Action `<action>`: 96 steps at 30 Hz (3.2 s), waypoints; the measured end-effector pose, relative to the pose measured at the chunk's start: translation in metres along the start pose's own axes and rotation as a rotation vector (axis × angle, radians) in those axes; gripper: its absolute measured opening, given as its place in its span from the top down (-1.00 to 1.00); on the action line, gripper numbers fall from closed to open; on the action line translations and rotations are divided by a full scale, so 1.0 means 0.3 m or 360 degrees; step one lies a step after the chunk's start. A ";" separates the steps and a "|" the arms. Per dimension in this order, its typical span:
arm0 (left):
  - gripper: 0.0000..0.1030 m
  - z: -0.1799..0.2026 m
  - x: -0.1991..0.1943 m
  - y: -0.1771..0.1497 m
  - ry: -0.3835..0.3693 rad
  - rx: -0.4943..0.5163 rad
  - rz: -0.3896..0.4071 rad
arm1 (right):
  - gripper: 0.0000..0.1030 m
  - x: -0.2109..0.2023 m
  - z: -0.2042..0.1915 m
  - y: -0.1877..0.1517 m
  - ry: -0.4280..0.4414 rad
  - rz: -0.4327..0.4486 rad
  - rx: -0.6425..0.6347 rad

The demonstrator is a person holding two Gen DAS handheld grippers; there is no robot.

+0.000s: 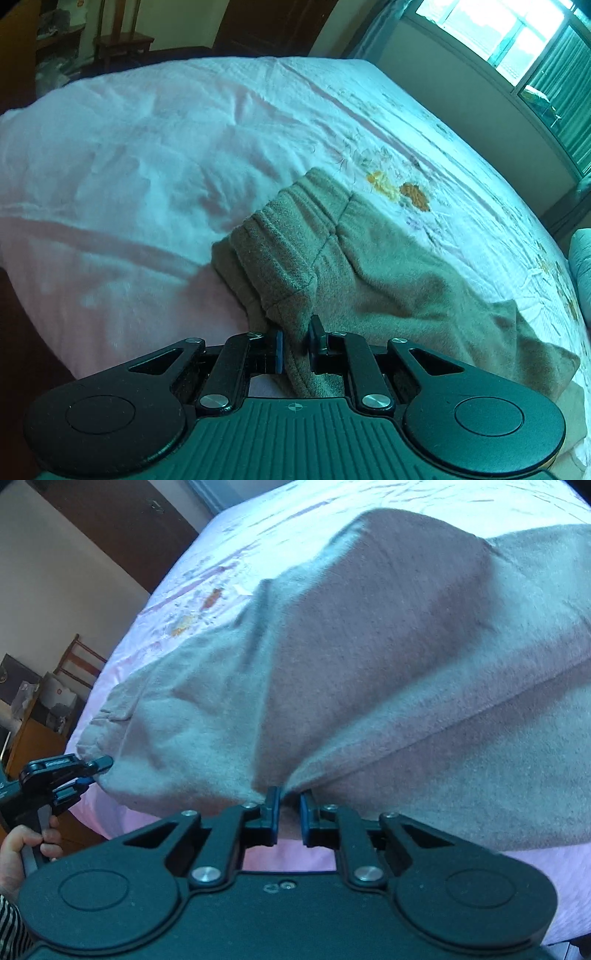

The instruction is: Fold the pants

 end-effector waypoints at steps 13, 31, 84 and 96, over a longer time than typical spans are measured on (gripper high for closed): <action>0.05 0.104 -0.108 -0.027 0.0118 0.0219 0.0103 | 0.66 -0.013 -0.023 -0.012 0.0029 0.0026 -0.0042; -0.22 0.649 -0.157 -0.537 -0.0333 0.0696 -0.0239 | 0.53 -0.194 0.344 -0.002 -0.0151 0.0262 0.0414; 0.53 0.550 -0.110 -0.465 -0.0275 0.0623 -0.0399 | 1.00 -0.360 0.611 -0.270 -0.0374 0.0416 0.0859; 0.53 0.771 -0.065 -0.662 -0.0411 0.0829 -0.0556 | 0.56 -0.510 0.713 -0.220 -0.0380 0.0629 0.0890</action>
Point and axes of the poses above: each gripper's, at about its wrist camera, not at the fingertips, and x roughly the way its jaws point, z to its right, y to its top, the point moved 3 cm from there along x, roughly the way its jaws point, and after that the axes turned 6 degrees about -x, right-handed, at the moved point
